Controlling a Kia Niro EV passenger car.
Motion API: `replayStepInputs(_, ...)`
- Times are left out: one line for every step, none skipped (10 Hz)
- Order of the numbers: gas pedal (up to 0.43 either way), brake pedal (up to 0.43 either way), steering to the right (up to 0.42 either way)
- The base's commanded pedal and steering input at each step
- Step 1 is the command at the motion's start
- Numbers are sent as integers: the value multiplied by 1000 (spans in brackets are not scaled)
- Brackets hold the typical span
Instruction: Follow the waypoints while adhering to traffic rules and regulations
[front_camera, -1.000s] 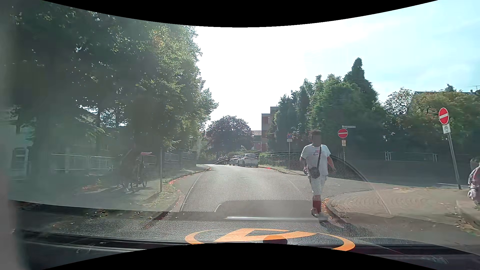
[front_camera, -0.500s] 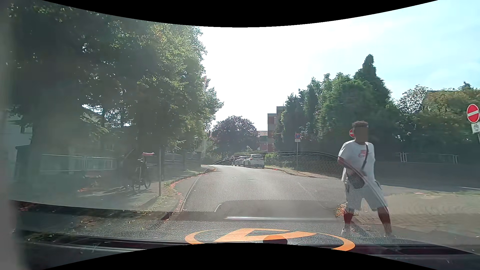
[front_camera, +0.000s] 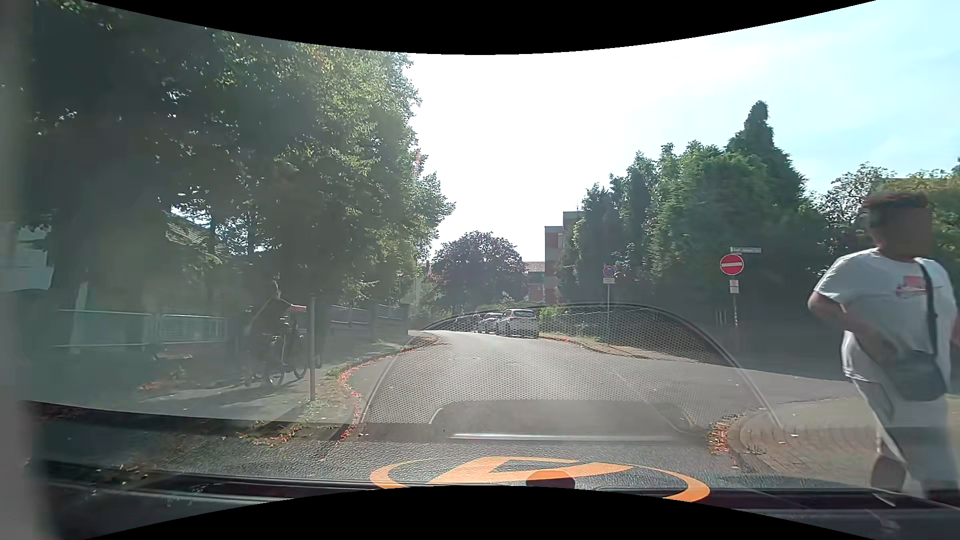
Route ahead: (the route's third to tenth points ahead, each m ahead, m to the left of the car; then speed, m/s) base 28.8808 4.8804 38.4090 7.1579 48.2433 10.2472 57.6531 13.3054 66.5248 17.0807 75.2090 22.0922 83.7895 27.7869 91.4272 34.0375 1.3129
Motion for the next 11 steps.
replayStepInputs(79, 0, -82)
replayStepInputs(79, 0, -69)
replayStepInputs(87, 0, -55)
replayStepInputs(110, 0, -32)
replayStepInputs(110, 0, -10)
replayStepInputs(118, 0, 25)
replayStepInputs(118, 0, 55)
replayStepInputs(138, 0, 74)
replayStepInputs(150, 0, 83)
replayStepInputs(157, 0, 94)
replayStepInputs(157, 0, 97)
